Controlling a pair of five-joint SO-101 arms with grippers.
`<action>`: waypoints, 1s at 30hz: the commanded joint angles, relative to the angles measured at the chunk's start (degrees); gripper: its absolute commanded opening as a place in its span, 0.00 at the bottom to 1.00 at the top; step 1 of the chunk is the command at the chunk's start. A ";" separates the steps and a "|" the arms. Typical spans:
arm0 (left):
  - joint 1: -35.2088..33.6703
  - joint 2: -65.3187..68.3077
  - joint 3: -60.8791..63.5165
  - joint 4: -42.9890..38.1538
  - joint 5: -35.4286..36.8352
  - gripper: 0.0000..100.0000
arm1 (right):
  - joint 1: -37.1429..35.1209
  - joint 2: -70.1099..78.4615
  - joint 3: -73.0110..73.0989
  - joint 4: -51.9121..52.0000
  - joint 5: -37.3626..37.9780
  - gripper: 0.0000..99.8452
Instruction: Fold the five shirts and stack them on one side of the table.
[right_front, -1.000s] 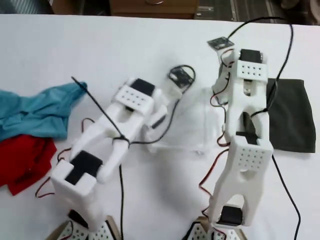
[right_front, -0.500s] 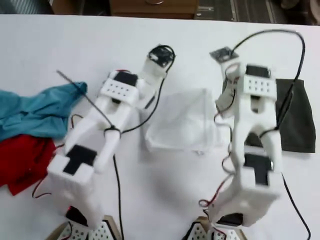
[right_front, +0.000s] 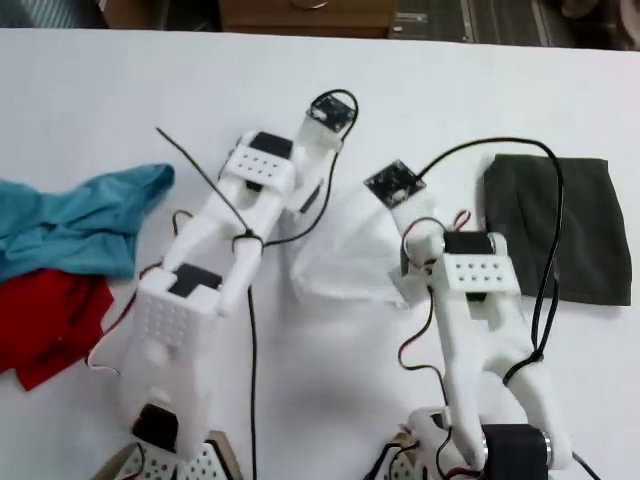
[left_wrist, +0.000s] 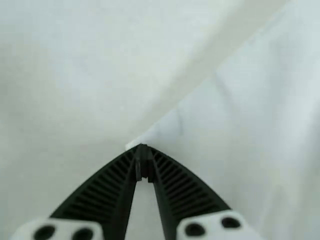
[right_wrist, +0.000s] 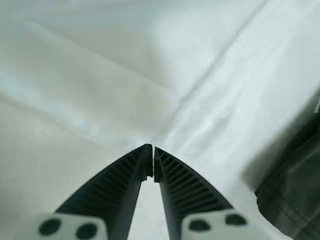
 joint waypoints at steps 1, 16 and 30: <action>0.18 0.35 -4.70 1.76 0.53 0.02 | -0.13 -0.31 2.37 -5.58 0.26 0.02; 0.00 1.23 -4.70 3.08 5.80 0.02 | 5.49 13.14 0.18 -12.26 0.35 0.02; 0.00 7.82 -8.04 4.57 5.80 0.02 | 9.89 12.70 -5.19 -9.80 9.14 0.02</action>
